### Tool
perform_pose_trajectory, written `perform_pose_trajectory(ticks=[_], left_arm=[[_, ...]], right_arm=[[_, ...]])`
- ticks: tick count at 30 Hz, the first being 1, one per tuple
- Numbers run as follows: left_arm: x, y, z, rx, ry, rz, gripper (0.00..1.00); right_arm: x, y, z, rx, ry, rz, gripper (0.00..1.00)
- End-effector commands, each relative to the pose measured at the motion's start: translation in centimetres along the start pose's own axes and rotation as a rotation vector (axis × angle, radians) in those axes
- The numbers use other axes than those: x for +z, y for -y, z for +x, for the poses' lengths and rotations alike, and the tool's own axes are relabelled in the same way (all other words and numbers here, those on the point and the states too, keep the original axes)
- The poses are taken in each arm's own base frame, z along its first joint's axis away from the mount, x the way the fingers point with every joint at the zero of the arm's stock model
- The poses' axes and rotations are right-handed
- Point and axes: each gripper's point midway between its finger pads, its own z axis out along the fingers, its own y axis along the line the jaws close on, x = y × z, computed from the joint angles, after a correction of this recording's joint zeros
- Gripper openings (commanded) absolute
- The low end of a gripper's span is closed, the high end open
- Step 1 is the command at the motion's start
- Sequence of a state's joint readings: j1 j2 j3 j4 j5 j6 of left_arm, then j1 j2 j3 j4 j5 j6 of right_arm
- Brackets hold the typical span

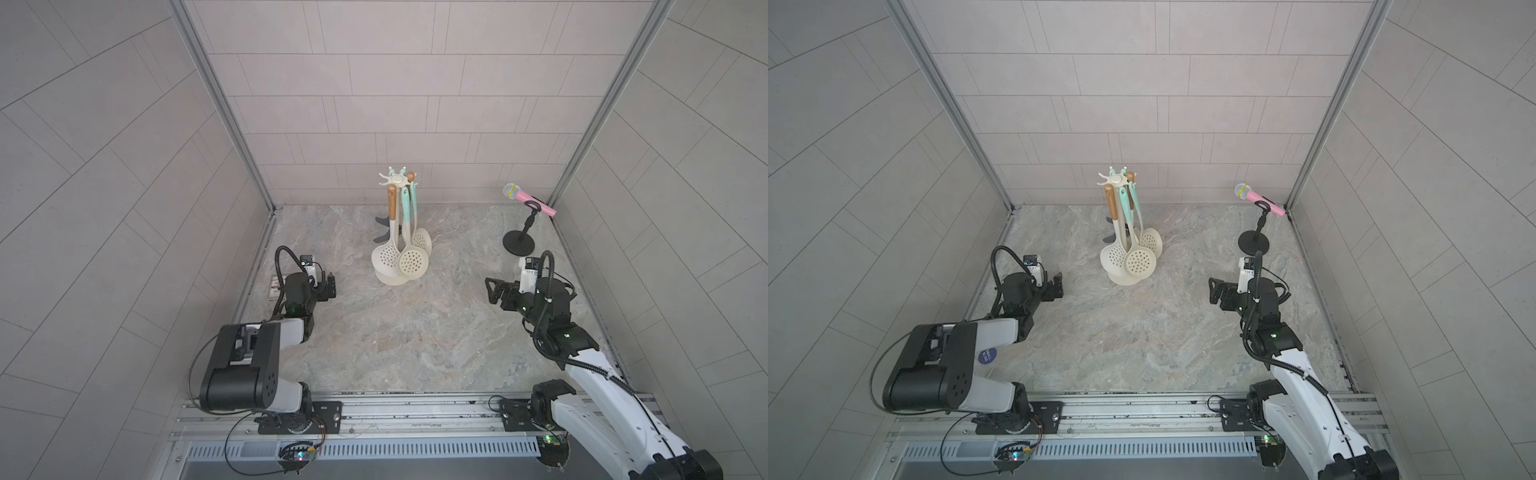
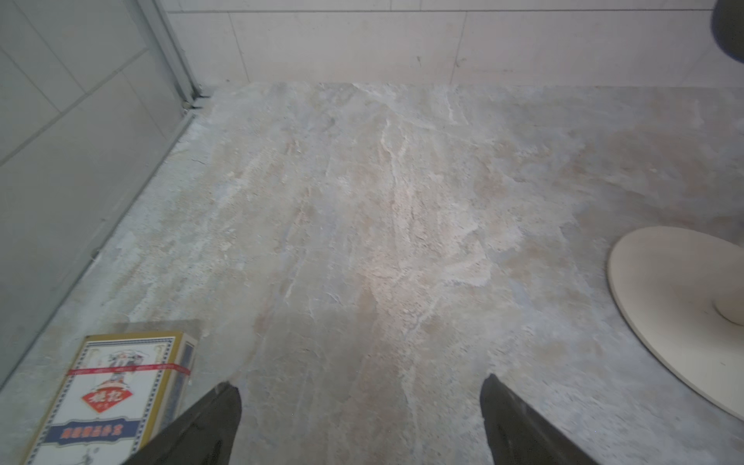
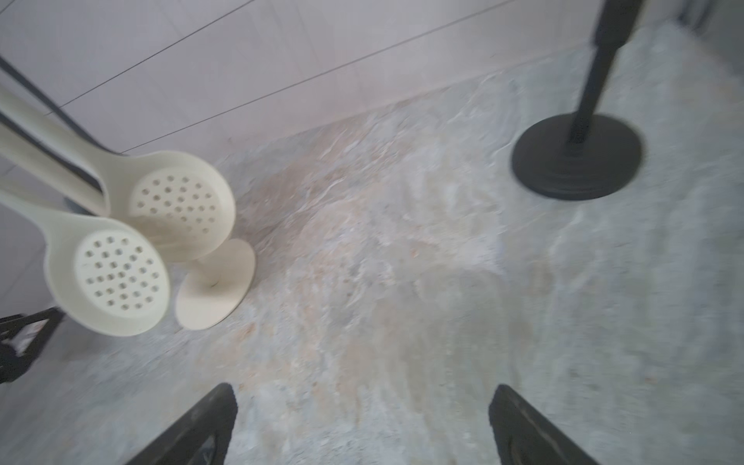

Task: Hang the skimmer on the kitchen utensil rack
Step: Reset both arms

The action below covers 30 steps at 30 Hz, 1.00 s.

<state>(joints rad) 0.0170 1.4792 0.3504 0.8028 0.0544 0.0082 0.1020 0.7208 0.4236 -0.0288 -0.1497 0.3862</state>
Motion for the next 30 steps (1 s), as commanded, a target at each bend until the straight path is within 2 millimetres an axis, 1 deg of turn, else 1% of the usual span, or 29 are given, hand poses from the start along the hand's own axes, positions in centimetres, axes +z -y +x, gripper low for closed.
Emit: perform_pose_trajectory(ticks=[1,3,4,5,7,8,11,13,14,15,16,17,19,20,21,22,23,24,26,28,30], left_arm=[[-0.4,-0.2,-1.2,0.007,0.169,-0.049,1.0],[-0.6,0.1,-1.2,0.028,0.153,-0.046,1.0],[-0.6,0.3,-1.1,0.037,0.136,-0.039,1.0],[-0.6,0.5,-1.0,0.047,0.133,-0.034,1.0],[-0.7,0.5,-0.9,0.053,0.149,-0.053,1.0],[-0.6,0.6,-1.0,0.055,0.164,-0.059,1.0],[-0.8,0.5,-1.1,0.069,0.156,-0.083,1.0],[-0.8,0.7,-1.0,0.074,0.165,-0.082,1.0],[-0.8,0.6,-1.1,0.074,0.165,-0.088,1.0],[-0.9,0.5,-1.1,0.073,0.165,-0.094,1.0],[-0.9,0.4,-1.0,0.069,0.164,-0.1,1.0],[-0.8,0.3,-1.1,0.066,0.164,-0.108,1.0],[-0.8,0.1,-1.0,0.063,0.162,-0.119,1.0],[-0.7,-0.1,-1.1,0.06,0.161,-0.129,1.0],[-0.7,-0.2,-1.1,0.057,0.158,-0.138,1.0],[-0.7,-0.3,-1.1,0.055,0.157,-0.144,1.0],[-0.6,-0.4,-1.1,0.054,0.156,-0.147,1.0],[-0.6,-0.4,-1.1,0.054,0.153,-0.149,1.0],[-0.6,-0.4,-1.1,0.052,0.154,-0.149,1.0],[-0.6,-0.4,-1.2,0.051,0.154,-0.148,1.0],[-0.5,-0.5,-1.2,0.051,0.15,-0.154,1.0]], right_arm=[[-1.1,5.5,-0.9,-0.06,0.129,0.23,1.0],[-1.4,7.7,-1.7,-0.019,0.25,0.279,1.0],[-1.5,9.0,-1.5,-0.003,0.28,0.331,1.0],[-1.7,10.0,-1.8,-0.003,0.324,0.377,1.0],[-1.1,11.3,-1.6,-0.014,0.336,0.441,0.99],[-0.2,11.7,-1.1,-0.025,0.299,0.45,0.99],[2.9,11.9,-0.3,-0.043,0.213,0.433,1.0],[4.6,12.1,0.1,-0.046,0.206,0.417,1.0],[5.4,12.0,0.1,-0.048,0.231,0.398,1.0],[5.9,11.6,-0.5,-0.066,0.272,0.366,0.99],[6.2,11.1,-0.6,-0.119,0.254,0.347,1.0],[6.6,11.1,-0.3,-0.13,0.23,0.346,1.0],[7.8,11.6,0.8,-0.128,0.205,0.346,0.99],[8.5,11.2,1.7,-0.146,0.218,0.308,1.0],[8.5,10.3,0.8,-0.163,0.307,0.272,1.0],[8.1,10.1,1.0,-0.17,0.32,0.26,1.0],[7.7,10.4,1.3,-0.169,0.294,0.285,0.99],[7.8,10.5,1.4,-0.165,0.267,0.295,0.99],[8.5,10.0,1.4,-0.184,0.232,0.266,0.99],[9.2,9.8,1.2,-0.19,0.24,0.251,0.99],[9.5,9.7,1.4,-0.2,0.205,0.244,1.0]])
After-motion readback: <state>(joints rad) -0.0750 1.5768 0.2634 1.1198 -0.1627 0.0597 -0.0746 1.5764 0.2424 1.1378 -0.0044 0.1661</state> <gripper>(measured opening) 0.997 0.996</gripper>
